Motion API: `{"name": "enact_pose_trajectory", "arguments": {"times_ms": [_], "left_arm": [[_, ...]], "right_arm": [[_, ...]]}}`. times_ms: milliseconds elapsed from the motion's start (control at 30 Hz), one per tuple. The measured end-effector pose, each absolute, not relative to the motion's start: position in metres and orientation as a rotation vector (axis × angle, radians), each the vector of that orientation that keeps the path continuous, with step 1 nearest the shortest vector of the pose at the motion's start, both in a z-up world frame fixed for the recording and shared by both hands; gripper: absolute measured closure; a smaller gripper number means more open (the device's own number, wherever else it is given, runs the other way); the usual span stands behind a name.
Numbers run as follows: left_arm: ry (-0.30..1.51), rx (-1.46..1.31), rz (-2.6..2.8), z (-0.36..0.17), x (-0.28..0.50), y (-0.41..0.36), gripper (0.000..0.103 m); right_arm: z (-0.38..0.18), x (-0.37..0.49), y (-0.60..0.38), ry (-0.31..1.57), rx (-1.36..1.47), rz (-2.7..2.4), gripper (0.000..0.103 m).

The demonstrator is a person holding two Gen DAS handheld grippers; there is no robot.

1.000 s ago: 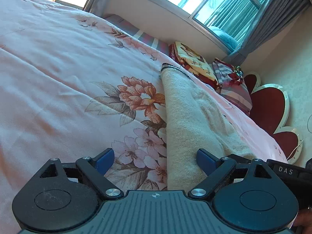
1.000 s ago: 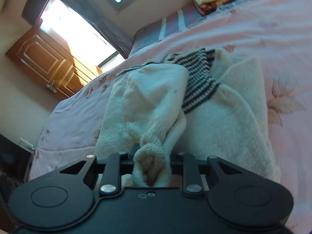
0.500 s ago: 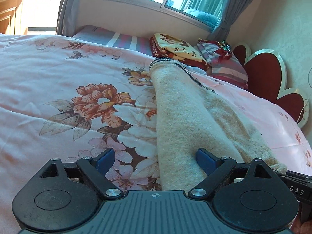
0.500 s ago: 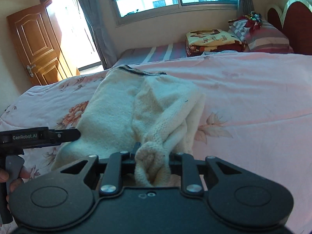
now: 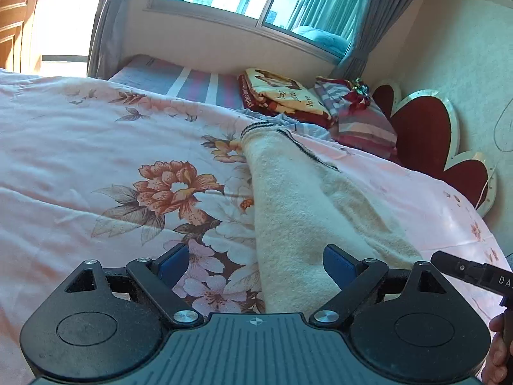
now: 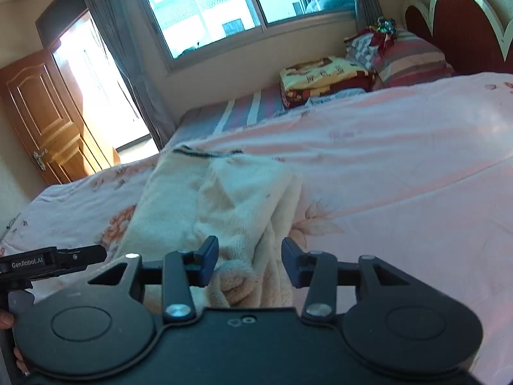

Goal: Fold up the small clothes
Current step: 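Open the right tool on the folded sweater and withdraw both tools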

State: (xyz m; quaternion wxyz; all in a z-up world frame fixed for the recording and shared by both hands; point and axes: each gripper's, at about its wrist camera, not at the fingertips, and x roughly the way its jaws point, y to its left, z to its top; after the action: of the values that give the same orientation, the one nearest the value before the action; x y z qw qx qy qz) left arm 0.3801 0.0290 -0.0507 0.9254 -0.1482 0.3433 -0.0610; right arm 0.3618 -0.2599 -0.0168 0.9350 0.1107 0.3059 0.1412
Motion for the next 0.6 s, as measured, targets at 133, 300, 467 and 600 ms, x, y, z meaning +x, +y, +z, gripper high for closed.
{"name": "enact_pose_trajectory", "arguments": {"times_ms": [133, 300, 467, 600], "left_arm": [[0.722, -0.242, -0.188, -0.054, 0.374, 0.014, 0.014], [0.770, -0.119, -0.167, -0.069, 0.368, -0.010, 0.019], [0.748, -0.131, -0.160, -0.060, 0.364, -0.006, 0.019], [0.598, -0.200, -0.191, -0.025, 0.374, 0.002, 0.019]], "right_arm": [[-0.010, 0.354, -0.242, 0.618, 0.152, 0.370, 0.080], [-0.041, 0.355, -0.227, 0.735, 0.031, 0.323, 0.097], [-0.048, 0.360, -0.242, 0.740, 0.125, 0.331, 0.100], [-0.023, 0.365, -0.246, 0.642, 0.132, 0.343, 0.085]]}}
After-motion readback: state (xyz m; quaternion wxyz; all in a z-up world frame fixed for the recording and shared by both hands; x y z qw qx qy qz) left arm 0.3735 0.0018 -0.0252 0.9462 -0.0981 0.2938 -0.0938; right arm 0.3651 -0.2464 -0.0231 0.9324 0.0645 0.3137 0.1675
